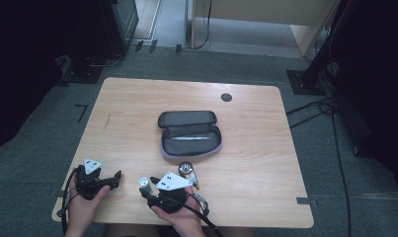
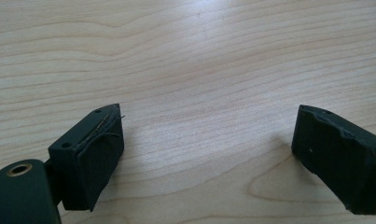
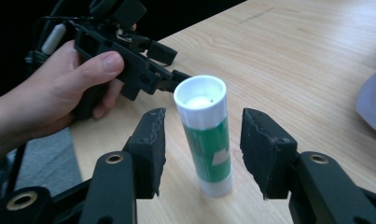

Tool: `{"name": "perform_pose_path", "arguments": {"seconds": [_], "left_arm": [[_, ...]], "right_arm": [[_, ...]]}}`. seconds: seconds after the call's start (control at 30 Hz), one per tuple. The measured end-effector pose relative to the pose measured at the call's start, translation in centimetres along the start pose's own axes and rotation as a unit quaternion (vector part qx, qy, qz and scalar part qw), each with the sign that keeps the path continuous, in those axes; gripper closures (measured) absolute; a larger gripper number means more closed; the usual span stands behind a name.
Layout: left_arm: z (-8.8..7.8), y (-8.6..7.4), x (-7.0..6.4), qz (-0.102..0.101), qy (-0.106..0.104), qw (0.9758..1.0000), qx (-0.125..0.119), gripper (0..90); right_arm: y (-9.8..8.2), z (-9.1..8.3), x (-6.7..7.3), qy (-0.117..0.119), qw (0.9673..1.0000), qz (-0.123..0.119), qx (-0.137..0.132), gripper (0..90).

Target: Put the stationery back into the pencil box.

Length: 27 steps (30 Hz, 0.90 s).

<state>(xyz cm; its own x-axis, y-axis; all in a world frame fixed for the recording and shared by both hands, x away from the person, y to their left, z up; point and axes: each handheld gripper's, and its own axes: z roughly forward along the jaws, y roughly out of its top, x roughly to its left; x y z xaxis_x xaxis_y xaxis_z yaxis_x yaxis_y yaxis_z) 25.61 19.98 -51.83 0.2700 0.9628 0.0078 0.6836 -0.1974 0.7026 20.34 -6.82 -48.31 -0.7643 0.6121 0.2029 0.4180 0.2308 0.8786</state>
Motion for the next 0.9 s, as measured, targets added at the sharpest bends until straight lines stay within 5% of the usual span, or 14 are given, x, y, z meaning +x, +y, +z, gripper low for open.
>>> {"name": "perform_pose_path", "arguments": {"seconds": [0.23, 0.33, 0.53, 0.9], "left_arm": [[0.0, 0.0, 0.0, 0.0, 0.0, 1.0, 0.0, 9.5], [0.0, 0.0, 0.0, 0.0, 0.0, 1.0, 0.0, 9.5], [0.0, 0.0, 0.0, 0.0, 0.0, 1.0, 0.0, 9.5], [0.0, 0.0, 0.0, 0.0, 0.0, 1.0, 0.0, 9.5]], "right_arm": [[0.3, 1.3, 0.8, -0.027, 0.9992, -0.028, 0.004, 56.5], [0.3, 1.4, 0.8, -0.035, 0.9989, -0.031, 0.0, 65.7], [0.5, 0.9, 0.5, -0.042, 0.9989, -0.02, -0.007, 66.1], [2.8, -2.5, -2.9, -0.093, 0.995, 0.001, -0.035, 66.1]]}}
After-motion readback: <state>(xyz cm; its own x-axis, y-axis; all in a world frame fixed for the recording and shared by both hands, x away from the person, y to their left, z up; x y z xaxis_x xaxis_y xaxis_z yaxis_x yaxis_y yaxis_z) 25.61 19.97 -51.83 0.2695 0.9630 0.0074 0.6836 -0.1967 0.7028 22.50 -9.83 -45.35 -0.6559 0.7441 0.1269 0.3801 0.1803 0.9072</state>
